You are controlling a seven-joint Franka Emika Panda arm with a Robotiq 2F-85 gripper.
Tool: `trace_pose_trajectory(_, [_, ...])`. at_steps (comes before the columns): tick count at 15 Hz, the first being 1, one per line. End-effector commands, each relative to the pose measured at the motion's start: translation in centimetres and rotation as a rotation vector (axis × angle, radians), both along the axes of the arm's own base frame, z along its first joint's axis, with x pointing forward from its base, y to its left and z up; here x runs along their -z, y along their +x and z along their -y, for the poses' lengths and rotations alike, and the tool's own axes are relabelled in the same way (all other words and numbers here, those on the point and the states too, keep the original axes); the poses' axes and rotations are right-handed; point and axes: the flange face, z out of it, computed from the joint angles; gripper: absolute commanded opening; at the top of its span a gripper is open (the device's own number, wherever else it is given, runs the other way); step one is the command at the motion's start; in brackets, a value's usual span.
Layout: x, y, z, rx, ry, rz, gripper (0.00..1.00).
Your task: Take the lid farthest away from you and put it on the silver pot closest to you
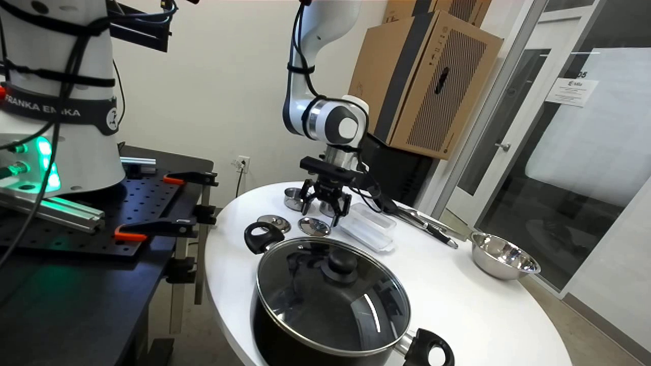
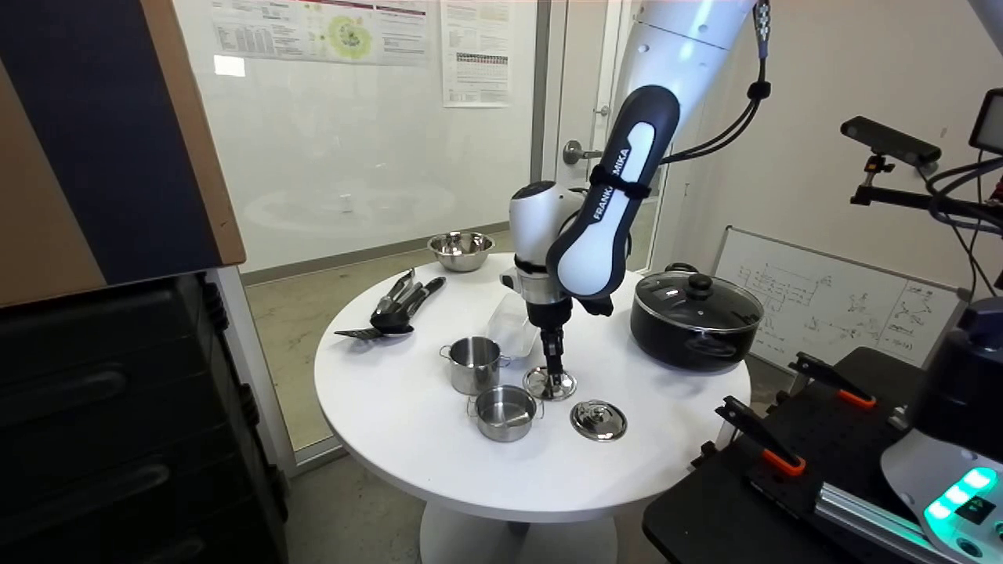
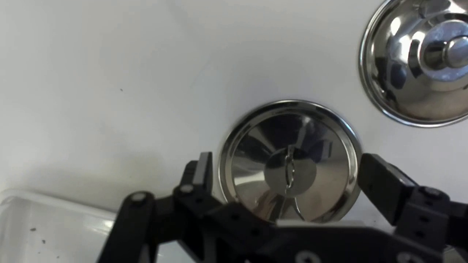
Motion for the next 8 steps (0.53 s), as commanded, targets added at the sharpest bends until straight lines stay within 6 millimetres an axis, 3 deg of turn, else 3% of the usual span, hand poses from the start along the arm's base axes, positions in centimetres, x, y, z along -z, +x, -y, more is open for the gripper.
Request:
trace_pose_trajectory(1, [0.99, 0.81, -0.79, -0.002, -0.014, 0.028, 1.00])
trace_pose_trajectory(5, [1.13, 0.80, -0.67, 0.009, -0.017, 0.032, 0.98])
trace_pose_trajectory(6, [1.08, 0.74, -0.52, 0.014, -0.017, 0.033, 0.92])
trace_pose_trajectory(7, [1.05, 0.73, -0.43, 0.019, -0.017, 0.034, 0.73])
trace_pose_trajectory(8, [1.00, 0.72, -0.34, 0.024, -0.016, 0.035, 0.69])
